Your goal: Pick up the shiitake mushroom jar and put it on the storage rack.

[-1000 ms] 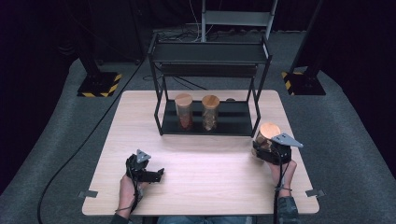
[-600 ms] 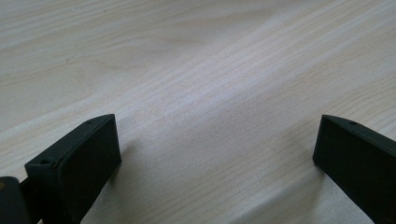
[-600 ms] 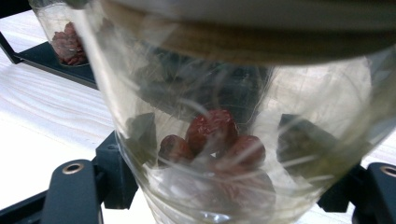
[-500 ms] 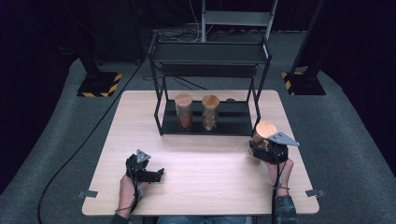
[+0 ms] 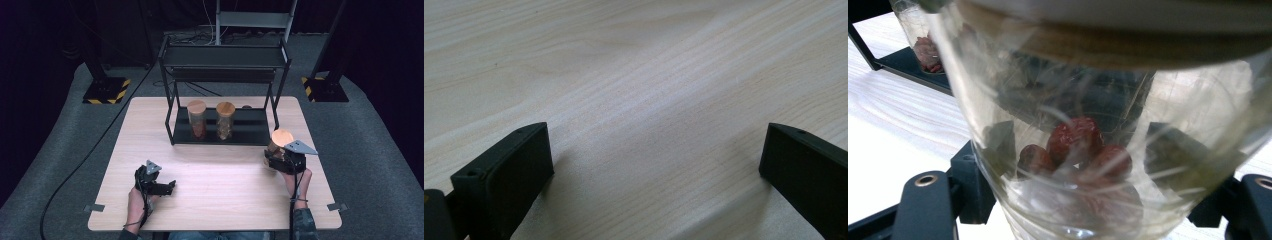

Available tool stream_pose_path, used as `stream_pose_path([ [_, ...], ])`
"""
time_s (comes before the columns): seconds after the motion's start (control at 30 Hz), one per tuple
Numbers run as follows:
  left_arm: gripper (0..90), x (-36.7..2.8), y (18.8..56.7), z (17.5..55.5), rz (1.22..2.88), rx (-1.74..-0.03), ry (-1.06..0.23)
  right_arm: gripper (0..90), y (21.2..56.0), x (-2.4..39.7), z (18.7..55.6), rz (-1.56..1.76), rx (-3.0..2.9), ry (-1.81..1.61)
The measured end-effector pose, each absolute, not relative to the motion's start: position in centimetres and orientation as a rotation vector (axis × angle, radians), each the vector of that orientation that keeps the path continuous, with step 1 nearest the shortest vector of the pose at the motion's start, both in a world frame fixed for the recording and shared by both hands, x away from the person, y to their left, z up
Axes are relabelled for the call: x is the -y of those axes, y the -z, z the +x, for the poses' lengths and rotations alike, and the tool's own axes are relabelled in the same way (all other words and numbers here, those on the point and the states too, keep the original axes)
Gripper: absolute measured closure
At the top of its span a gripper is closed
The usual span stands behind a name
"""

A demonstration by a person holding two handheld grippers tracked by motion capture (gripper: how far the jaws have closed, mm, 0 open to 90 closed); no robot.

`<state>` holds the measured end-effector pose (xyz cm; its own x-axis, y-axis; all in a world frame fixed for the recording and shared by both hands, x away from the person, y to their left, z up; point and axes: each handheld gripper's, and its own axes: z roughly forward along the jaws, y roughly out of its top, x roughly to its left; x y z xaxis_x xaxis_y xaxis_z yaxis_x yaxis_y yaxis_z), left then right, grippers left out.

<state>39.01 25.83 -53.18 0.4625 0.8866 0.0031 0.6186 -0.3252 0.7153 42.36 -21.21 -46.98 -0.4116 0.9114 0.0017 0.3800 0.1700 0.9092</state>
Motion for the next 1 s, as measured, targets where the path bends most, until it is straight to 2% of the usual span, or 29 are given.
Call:
stream_pose_path([
  [1.0, 0.0, -25.8, 53.2, 39.0, 2.063, -1.246, -0.529, 24.4, 46.7, 19.8, 43.1, 1.179, -1.919, -1.227],
])
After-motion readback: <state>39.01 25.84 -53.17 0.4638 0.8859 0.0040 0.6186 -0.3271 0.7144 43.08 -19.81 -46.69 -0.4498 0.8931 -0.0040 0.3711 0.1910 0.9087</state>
